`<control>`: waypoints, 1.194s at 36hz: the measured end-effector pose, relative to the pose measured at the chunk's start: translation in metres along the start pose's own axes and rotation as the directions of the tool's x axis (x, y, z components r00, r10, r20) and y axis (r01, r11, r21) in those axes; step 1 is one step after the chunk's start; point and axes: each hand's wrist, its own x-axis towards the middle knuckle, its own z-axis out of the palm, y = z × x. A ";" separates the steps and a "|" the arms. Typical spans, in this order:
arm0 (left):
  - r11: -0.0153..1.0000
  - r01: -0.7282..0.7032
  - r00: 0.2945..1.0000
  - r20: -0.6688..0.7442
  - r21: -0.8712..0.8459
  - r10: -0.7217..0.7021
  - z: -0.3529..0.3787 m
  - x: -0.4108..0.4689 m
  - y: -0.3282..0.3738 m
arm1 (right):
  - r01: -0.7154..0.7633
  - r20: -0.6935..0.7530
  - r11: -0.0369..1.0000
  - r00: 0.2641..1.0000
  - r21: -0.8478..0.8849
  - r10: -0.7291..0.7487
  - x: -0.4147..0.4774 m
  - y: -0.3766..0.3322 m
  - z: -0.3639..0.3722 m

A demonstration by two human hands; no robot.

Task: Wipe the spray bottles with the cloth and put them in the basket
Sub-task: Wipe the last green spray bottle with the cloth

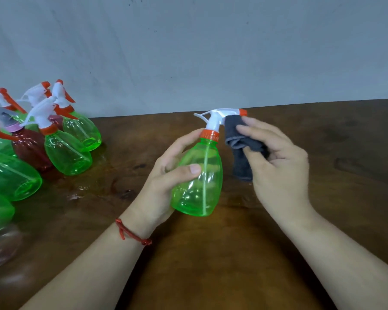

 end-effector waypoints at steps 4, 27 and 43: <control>0.998 0.025 0.996 -0.085 0.061 -0.020 0.000 -0.008 0.006 | -0.103 0.135 0.994 0.986 0.048 0.095 0.000 -0.001 -0.001; 0.899 -0.022 0.856 -0.457 0.438 0.243 -0.055 -0.127 0.084 | -0.301 0.541 0.948 0.817 0.107 0.198 -0.029 -0.089 0.109; 0.654 0.341 0.618 -0.685 0.675 0.385 -0.158 -0.120 0.070 | -0.155 0.607 0.971 0.759 -0.181 0.234 -0.002 -0.100 0.248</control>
